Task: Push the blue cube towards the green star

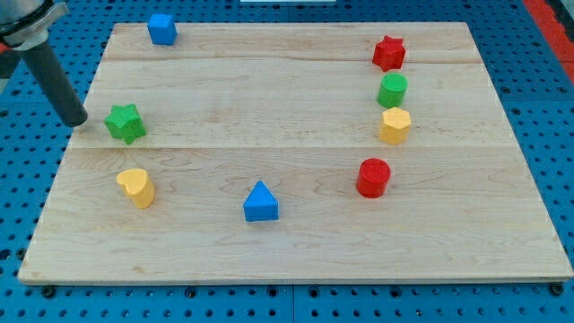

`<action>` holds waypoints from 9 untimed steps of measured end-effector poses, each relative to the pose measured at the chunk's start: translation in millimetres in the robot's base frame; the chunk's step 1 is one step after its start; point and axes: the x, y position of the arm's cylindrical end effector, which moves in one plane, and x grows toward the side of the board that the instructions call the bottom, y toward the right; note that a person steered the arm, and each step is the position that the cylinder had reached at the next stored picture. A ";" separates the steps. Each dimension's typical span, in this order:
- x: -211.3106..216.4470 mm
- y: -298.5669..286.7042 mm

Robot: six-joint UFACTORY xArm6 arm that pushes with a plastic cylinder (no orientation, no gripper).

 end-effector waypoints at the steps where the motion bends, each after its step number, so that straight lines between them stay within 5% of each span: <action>1: -0.8 34.5; 4: -202.0 -4.9; 5: -208.0 10.0; 6: -199.5 99.8; 8: -87.0 129.7; 9: -155.5 220.8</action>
